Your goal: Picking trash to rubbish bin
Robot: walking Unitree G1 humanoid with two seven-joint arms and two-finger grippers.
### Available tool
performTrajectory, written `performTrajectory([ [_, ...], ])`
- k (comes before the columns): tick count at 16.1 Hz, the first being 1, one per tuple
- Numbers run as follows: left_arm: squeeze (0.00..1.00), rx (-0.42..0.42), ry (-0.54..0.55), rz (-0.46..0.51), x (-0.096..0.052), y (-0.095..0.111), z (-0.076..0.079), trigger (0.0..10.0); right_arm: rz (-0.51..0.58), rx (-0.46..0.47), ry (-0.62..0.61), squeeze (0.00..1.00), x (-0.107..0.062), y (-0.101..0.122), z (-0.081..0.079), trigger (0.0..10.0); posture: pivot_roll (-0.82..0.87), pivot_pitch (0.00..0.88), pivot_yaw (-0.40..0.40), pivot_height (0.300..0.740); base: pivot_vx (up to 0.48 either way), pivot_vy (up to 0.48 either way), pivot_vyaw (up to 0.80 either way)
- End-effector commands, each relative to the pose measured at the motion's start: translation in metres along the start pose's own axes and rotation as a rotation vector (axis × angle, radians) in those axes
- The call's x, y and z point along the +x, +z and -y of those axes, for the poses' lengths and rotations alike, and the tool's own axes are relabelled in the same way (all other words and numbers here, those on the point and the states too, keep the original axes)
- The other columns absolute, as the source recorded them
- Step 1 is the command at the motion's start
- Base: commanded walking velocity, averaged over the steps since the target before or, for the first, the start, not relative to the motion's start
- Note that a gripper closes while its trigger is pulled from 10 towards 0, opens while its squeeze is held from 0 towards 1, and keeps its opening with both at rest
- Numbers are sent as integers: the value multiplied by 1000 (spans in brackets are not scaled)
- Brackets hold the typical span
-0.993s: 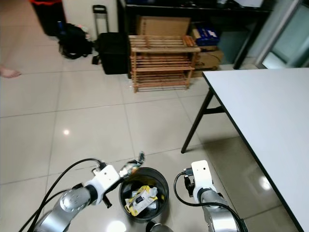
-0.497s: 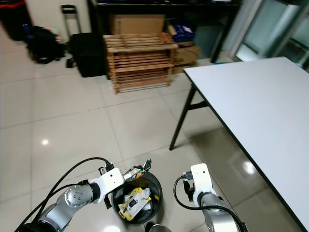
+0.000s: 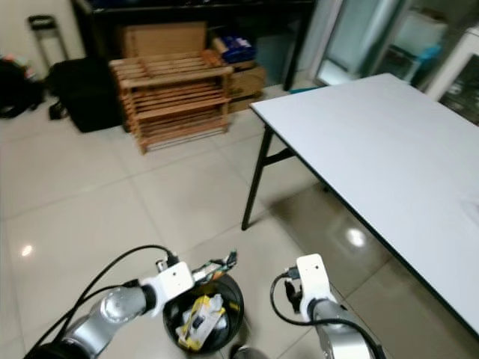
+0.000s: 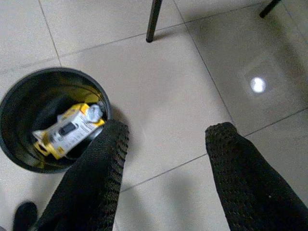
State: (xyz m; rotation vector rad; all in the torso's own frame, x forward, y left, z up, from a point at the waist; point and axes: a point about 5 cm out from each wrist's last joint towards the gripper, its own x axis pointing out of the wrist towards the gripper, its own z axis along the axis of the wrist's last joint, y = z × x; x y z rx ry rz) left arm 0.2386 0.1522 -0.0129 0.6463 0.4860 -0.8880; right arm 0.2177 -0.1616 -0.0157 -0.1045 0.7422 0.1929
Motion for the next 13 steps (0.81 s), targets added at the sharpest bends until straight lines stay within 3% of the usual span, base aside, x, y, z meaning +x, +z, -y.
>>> performTrajectory([
  [1, 0, 21, -11, 19, 4, 6, 0, 10000, -13, -1, -19, 0, -3, -2, 7, 10000, -18, 66, -86, 740, 0, 0, -800],
  [2, 0, 22, -11, 18, 4, 6, 0, 10000, -19, -3, -19, 0, -3, -3, 7, 10000, -18, 66, -86, 740, 0, 0, -788],
  [8, 0, 1, 5, 16, 3, 3, -2, 10000, -56, -34, -4, 0, -3, -8, 5, 10000, -14, 73, -89, 740, 0, 0, 0],
  [11, 0, 19, -4, 9, 5, 4, -8, 10000, -72, -44, 2, 0, -2, -8, 6, 10000, -18, 74, -93, 740, 0, 0, 0],
  [13, 0, 76, -35, 14, 9, 12, -16, 10000, -105, -86, 41, 0, -5, -10, 7, 10000, -31, 82, -99, 740, 0, 0, 0],
])
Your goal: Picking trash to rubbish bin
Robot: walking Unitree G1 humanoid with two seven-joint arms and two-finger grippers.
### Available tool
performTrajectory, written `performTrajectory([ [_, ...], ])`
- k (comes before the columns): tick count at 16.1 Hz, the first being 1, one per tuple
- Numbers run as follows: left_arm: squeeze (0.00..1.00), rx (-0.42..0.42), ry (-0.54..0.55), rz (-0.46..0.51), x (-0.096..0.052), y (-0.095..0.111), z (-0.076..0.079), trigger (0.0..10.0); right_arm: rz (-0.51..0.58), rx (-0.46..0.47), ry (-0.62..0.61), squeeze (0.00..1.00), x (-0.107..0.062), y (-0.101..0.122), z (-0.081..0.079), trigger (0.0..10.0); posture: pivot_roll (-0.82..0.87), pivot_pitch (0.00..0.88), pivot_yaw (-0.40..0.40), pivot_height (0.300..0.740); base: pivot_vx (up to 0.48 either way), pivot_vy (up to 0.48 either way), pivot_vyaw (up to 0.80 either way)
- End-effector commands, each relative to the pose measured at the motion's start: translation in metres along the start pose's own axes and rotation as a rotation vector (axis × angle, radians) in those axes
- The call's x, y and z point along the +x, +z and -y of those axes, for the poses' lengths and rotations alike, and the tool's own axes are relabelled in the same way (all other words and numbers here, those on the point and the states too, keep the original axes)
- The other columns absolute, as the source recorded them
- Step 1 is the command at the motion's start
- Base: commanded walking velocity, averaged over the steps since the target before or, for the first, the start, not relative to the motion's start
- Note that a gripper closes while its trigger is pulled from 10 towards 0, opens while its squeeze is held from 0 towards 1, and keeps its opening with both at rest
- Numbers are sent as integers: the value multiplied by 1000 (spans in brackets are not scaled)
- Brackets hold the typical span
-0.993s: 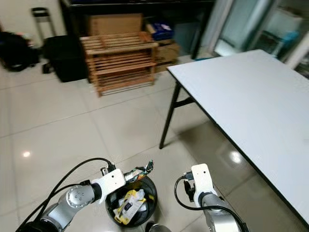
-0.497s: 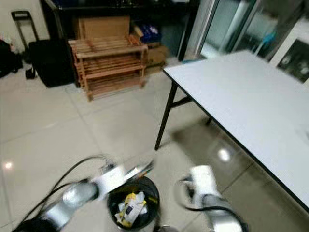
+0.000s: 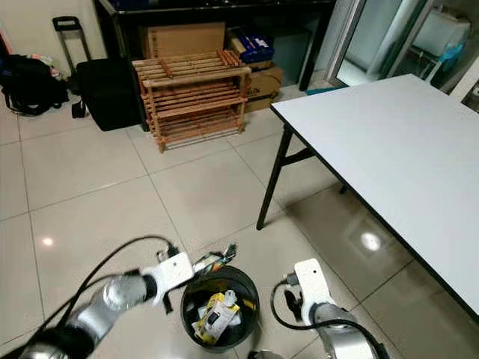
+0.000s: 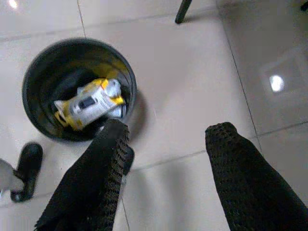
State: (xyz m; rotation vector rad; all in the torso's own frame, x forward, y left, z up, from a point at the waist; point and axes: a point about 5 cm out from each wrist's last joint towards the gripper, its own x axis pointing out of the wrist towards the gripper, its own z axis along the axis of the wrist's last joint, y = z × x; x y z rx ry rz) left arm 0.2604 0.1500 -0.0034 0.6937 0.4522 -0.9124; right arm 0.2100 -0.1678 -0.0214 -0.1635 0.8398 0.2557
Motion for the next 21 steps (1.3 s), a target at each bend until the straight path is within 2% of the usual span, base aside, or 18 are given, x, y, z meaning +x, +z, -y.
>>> performTrajectory([
  [1, 0, 38, -37, 7, 3, 4, 2, 10000, 3, -14, -6, 0, -3, 0, 3, 10000, -38, 87, -100, 740, 0, 0, 0],
  [6, 0, 53, -48, 59, 18, 26, -6, 10000, 17, -3, -4, 0, -9, 2, 3, 10000, -69, 97, -87, 740, 0, 0, 0],
  [7, 682, 42, -57, 61, 20, 28, -5, 10000, 28, 5, 24, 0, -11, 2, 1, 10000, -73, 97, -83, 740, 0, 0, 0],
  [8, 682, 39, -60, 60, 20, 28, -5, 10000, 39, 11, 51, 0, -12, 2, -1, 10000, -73, 97, -83, 740, 0, 0, 0],
  [9, 1000, 36, -62, 61, 21, 28, -5, 10000, 87, 6, 179, 0, -17, 6, -11, 10000, -73, 97, -83, 740, 0, 0, 0],
  [10, 1000, 38, -69, 58, 21, 27, -5, 10000, 156, 4, 395, 0, -29, 15, -24, 10000, -76, 99, -81, 740, 0, 0, 0],
  [12, 1000, 41, -74, 53, 20, 25, -7, 10000, 137, -72, 486, 0, -35, 15, -25, 10000, -76, 98, -81, 740, 0, 0, 0],
  [15, 1000, 41, -75, 52, 19, 25, -8, 10000, 123, -103, 532, 0, -38, 14, -22, 10000, -74, 98, -84, 740, 0, 0, 0],
  [21, 1000, 29, -62, 107, 21, 33, -10, 10000, 125, -101, 523, 0, -37, 16, -21, 10000, -74, 95, -74, 740, 0, 0, 0],
])
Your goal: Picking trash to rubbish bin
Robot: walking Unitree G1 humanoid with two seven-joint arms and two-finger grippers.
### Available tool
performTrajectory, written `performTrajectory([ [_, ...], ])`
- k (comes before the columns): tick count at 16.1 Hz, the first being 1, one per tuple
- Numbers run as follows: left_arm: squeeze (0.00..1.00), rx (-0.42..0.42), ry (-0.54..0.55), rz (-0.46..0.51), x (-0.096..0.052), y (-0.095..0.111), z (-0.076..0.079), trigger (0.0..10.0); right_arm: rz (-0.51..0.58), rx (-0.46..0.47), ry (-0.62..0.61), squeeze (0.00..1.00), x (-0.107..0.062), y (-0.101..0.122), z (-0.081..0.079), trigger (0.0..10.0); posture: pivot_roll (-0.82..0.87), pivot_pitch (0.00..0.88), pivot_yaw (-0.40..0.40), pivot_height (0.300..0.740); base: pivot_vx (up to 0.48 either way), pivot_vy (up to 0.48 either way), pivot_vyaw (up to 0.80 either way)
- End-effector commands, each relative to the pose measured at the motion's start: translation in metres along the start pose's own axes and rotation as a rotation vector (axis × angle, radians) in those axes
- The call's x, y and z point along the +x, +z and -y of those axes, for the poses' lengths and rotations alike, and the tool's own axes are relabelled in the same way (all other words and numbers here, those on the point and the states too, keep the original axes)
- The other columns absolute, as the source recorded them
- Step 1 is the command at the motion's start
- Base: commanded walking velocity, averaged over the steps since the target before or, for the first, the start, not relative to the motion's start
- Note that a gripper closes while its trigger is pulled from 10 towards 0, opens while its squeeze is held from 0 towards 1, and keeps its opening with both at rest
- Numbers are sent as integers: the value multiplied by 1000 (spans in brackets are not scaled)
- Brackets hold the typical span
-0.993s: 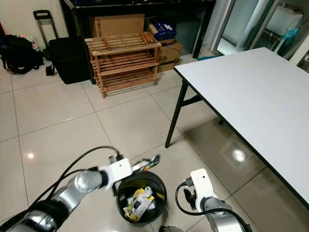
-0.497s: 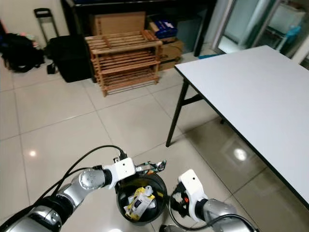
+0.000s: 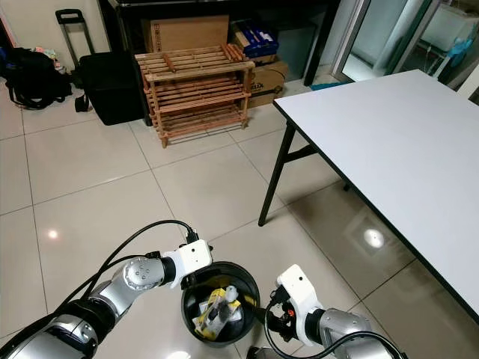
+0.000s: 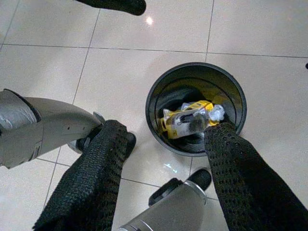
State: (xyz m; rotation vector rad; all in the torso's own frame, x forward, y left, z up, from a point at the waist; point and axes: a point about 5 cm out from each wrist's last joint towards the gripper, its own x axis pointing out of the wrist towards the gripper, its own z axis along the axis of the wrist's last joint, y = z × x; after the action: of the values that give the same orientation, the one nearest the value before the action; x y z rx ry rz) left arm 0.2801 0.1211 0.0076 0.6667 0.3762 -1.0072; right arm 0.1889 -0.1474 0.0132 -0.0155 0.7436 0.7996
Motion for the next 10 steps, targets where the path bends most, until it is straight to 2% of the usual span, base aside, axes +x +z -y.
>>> performTrajectory([
  [1, 1000, -5, 3, 17, 2, 4, -3, 10000, 6, -4, -19, 0, -2, 3, 4, 10000, -75, 94, -71, 740, 0, 0, 0],
  [3, 1000, -19, 29, 26, 1, 5, -5, 10000, 8, -7, -39, 0, -3, 3, 6, 10000, -75, 93, -66, 740, 0, 0, 0],
  [5, 969, -187, 211, 64, -6, 1, -17, 10000, 22, -33, -129, 0, -3, 4, 12, 10000, -73, 86, -49, 740, 0, 0, 0],
  [6, 0, -342, 311, 107, -10, -2, -16, 10000, 19, -39, -252, 0, -1, 1, 20, 10000, -73, 77, -38, 740, 0, 0, 0],
  [7, 0, -451, 386, 143, -18, -7, -3, 10000, 47, 34, -389, 0, -1, -2, 27, 10000, -64, 64, -33, 740, 0, 0, 0],
  [8, 0, -474, 415, 151, -25, -10, 13, 10000, 65, 108, -477, 0, -1, -6, 30, 10000, -49, 53, -33, 740, 0, 0, 0],
  [10, 0, -510, 445, 146, -38, -15, 41, 10000, 60, 189, -548, 0, 0, -16, 27, 10000, -31, 34, -37, 740, 0, 0, 0],
])
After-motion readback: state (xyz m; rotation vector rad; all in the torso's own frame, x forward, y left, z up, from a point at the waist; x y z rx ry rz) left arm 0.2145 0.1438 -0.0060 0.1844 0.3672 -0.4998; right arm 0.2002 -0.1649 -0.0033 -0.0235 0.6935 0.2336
